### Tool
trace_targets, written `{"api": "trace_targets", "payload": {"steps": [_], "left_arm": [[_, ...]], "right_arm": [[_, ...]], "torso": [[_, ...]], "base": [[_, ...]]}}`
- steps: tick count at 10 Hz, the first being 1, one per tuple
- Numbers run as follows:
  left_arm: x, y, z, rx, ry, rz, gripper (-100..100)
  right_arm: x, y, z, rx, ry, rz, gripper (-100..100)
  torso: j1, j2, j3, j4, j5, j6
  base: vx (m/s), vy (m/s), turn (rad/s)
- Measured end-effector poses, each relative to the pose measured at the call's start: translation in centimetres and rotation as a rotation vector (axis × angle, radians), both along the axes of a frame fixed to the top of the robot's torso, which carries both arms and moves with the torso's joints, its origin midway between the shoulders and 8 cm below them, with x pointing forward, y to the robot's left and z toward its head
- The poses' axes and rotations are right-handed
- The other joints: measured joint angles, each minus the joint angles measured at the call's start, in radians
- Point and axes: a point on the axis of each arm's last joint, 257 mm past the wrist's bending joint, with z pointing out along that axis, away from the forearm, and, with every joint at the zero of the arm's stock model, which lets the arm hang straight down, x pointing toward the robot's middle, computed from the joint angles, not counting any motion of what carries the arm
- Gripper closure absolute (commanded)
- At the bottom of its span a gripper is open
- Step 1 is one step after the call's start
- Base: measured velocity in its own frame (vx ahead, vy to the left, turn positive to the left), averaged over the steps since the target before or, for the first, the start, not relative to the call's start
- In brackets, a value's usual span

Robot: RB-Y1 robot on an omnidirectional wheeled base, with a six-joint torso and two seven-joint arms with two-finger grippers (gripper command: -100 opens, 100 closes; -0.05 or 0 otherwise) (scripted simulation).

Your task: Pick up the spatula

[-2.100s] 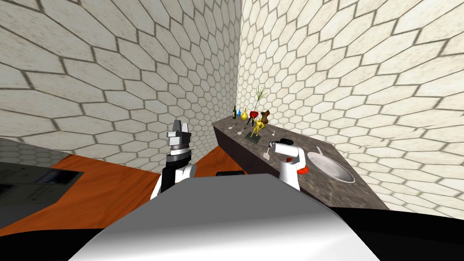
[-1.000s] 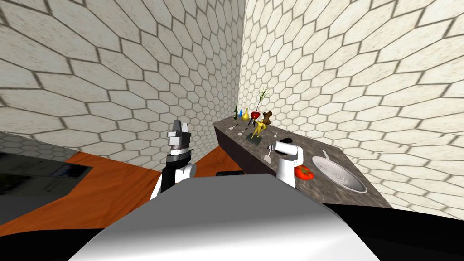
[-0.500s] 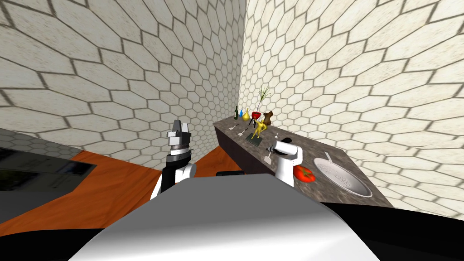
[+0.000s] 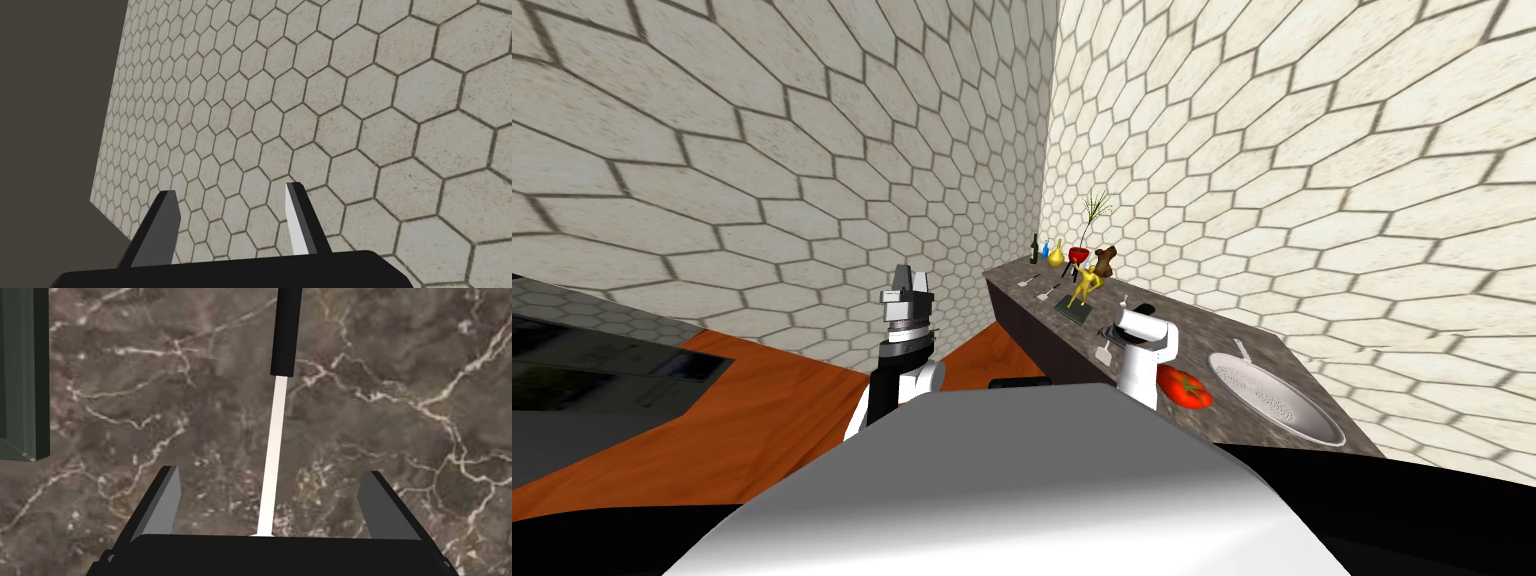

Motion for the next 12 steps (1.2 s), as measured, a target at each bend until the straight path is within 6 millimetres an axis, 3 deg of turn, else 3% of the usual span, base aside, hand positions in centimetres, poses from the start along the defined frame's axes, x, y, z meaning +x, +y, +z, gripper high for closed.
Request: {"api": "trace_targets", "payload": {"steps": [2,3,4,8,9,12], "left_arm": [[0.0,0.0,0.0,0.000,0.000,0.000,0],[0.0,0.0,0.0,0.000,0.000,0.000,0],[0.0,0.0,0.0,0.000,0.000,0.000,0],[0.0,0.0,0.0,0.000,0.000,0.000,0],[0.0,0.0,0.0,0.000,0.000,0.000,0],[0.0,0.0,0.0,0.000,0.000,0.000,0]], "right_arm": [[-0.6,0.4,-0.4,0.040,0.017,-0.046,-100],[-0.7,0.5,-0.4,0.043,0.019,-0.051,0],[-0.7,0.5,-0.4,0.043,0.019,-0.050,-100],[-0.5,0.5,-2.3,0.044,0.023,-0.034,-100],[-0.5,0.4,-2.3,0.043,0.021,-0.032,100],[-0.5,0.4,-2.3,0.042,0.021,-0.034,100]], "torso": [[0.000,0.000,0.000,0.000,0.000,0.000],[0.001,0.000,0.000,0.000,0.000,0.000],[0.001,0.001,0.000,0.000,0.000,0.000],[0.001,-0.002,-0.001,0.000,0.000,0.000],[0.001,-0.001,-0.001,0.000,0.000,0.000],[0.001,0.000,0.000,0.000,0.000,-0.001]], "base": [[0.004,-0.010,0.011],[0.000,0.000,0.000],[0.019,0.002,-0.043],[0.032,0.001,-0.038],[0.000,0.000,0.000],[0.000,0.000,0.000]]}}
